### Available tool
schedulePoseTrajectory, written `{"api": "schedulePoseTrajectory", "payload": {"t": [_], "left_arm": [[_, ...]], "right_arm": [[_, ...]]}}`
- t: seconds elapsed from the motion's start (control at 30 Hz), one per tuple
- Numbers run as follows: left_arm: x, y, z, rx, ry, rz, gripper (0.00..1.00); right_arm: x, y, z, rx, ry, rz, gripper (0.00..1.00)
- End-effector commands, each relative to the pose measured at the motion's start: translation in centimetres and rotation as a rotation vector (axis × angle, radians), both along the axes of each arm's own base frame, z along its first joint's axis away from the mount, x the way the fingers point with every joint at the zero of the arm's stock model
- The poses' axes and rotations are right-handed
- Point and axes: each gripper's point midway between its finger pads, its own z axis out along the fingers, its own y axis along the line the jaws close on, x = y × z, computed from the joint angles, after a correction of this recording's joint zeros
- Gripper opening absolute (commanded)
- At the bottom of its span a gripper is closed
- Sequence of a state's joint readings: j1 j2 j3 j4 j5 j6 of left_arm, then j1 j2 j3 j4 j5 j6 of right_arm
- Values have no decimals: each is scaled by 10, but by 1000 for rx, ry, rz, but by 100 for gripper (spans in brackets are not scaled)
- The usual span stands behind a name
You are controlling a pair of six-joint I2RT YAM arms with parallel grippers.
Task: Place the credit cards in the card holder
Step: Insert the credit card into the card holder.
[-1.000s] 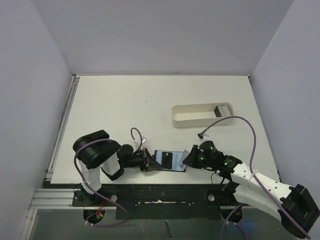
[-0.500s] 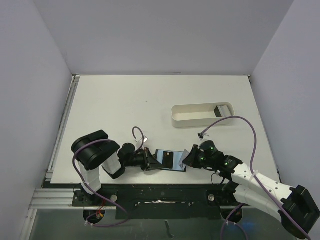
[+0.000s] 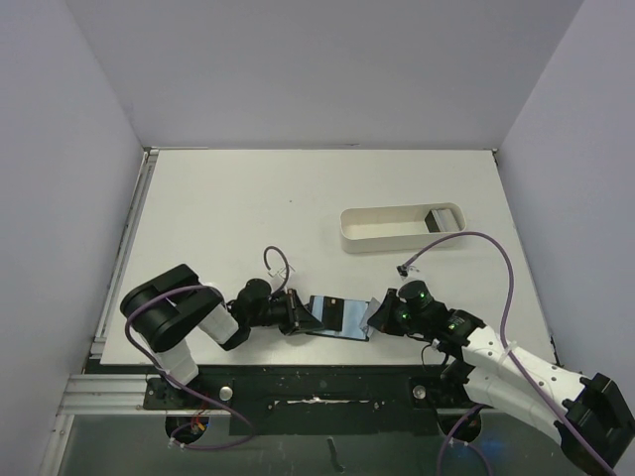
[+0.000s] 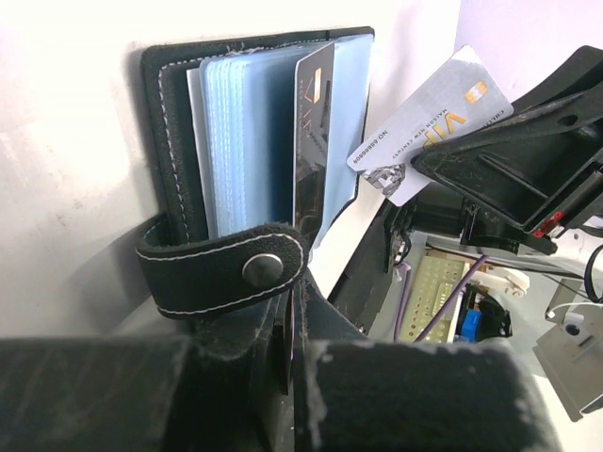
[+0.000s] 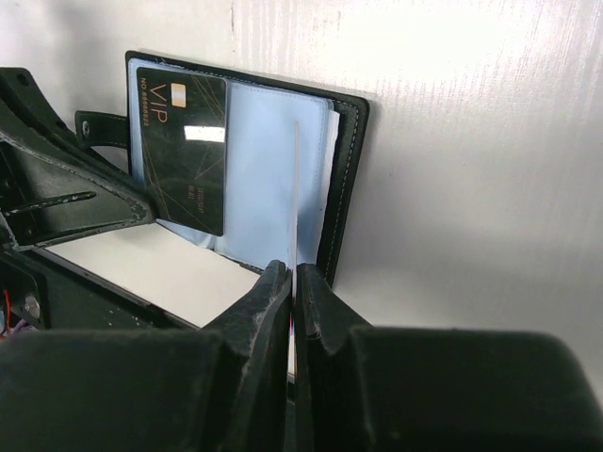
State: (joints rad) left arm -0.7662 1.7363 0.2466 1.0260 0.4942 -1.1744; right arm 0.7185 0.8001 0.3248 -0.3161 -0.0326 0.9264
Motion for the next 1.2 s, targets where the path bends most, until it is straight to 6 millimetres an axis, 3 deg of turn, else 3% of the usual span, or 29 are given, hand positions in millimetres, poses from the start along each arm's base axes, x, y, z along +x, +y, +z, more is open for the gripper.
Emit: {"api": "schedulePoseTrajectory", "payload": {"t": [0.0,1.17], "left_arm": [[7,-2,2,33,-56,3,0],[4,6,-10,268,5,25,0]], "right_arm": [[12,0,9,-1,-38,-31,0],[12,1,11,9,-43,-32,0]]}}
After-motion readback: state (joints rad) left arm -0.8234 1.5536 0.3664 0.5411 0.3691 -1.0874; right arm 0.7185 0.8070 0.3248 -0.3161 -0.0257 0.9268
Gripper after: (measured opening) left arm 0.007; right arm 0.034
